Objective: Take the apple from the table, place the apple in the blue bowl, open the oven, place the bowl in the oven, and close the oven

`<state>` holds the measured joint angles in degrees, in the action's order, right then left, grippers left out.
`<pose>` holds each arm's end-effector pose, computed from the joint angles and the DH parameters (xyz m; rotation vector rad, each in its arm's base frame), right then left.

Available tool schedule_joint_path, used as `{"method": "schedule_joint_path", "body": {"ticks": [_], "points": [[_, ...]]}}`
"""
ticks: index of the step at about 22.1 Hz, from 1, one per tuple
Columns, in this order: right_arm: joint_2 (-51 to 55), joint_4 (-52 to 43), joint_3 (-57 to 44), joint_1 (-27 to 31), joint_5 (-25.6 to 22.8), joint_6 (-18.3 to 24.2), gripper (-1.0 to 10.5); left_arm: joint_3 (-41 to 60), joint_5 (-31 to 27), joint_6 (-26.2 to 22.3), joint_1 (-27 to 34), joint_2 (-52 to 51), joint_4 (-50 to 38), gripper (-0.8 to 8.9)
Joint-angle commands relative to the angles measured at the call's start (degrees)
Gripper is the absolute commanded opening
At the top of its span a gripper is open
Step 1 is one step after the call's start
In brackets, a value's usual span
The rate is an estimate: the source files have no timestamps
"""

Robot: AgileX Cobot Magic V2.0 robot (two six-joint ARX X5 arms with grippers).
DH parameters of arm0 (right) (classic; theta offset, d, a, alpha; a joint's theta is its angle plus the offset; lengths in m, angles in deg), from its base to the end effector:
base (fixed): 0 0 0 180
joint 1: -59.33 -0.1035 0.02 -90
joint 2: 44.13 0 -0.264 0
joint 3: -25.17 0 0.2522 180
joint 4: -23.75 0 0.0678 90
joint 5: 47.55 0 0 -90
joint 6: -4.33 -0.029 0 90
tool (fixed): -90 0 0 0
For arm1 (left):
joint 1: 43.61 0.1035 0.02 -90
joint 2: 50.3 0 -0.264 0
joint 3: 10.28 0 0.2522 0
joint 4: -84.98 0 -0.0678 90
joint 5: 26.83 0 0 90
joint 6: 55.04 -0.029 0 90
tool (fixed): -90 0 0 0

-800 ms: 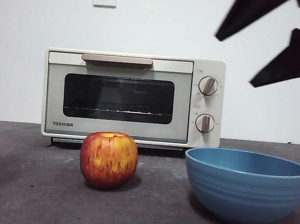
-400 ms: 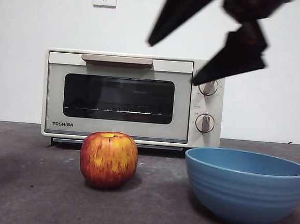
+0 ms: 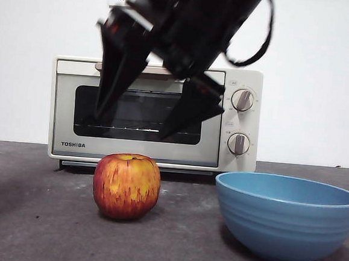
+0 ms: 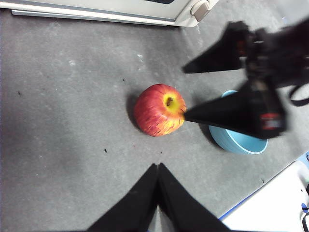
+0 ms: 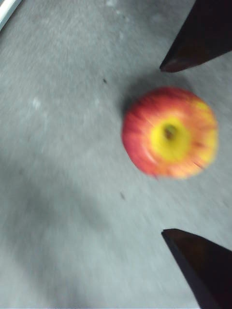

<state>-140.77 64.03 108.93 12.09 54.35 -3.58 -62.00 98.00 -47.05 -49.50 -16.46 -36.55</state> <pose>0.2360 0.2640 0.2325 -0.1765 0.9829 0.8861 0.1080 -0.0278 0.2683 -0.3088 0.7479 -0.6316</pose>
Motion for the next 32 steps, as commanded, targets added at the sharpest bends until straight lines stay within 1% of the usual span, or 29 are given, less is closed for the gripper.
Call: {"method": "schedule_joint_path", "body": {"ticks": [1,7,14,19,20,23,26,28,32], "points": [[-3.50,-0.13,2.60,-0.70,-1.25,-0.04,5.2,-1.01,0.28,-1.05,-0.13,0.37,-0.59,0.07],[-9.25,-0.26,3.74,-0.81,-1.95,-0.09,5.2,-1.01,0.28,-1.05,-0.13,0.37,-0.59,0.07],[-13.42,-0.35,3.74,-1.18,-3.02,-0.24,5.1,-1.01,0.28,-1.05,-0.13,0.37,-0.57,0.07],[-13.40,0.52,3.74,-1.38,-2.93,-1.11,3.2,-1.01,0.28,-1.05,-0.13,0.37,-0.57,0.07],[-13.35,0.77,3.74,-1.38,-2.93,-1.14,3.1,-1.01,0.28,-1.05,-0.13,0.37,-0.57,0.07],[-10.97,1.22,4.04,-1.38,-2.97,-1.11,3.1,-1.01,0.28,-1.07,-0.13,0.37,-0.59,0.07],[-5.31,2.75,4.07,-1.27,-3.02,-1.14,3.1,-1.01,0.28,-1.07,-0.13,0.37,-0.63,0.07],[-0.61,6.45,4.07,-0.92,-3.43,-0.70,3.1,-1.01,0.28,-1.09,-0.13,0.37,-0.74,0.07],[8.09,14.97,3.91,0.11,-7.17,0.63,3.1,-1.01,0.31,-1.09,-0.13,0.37,-0.76,0.07]]}}
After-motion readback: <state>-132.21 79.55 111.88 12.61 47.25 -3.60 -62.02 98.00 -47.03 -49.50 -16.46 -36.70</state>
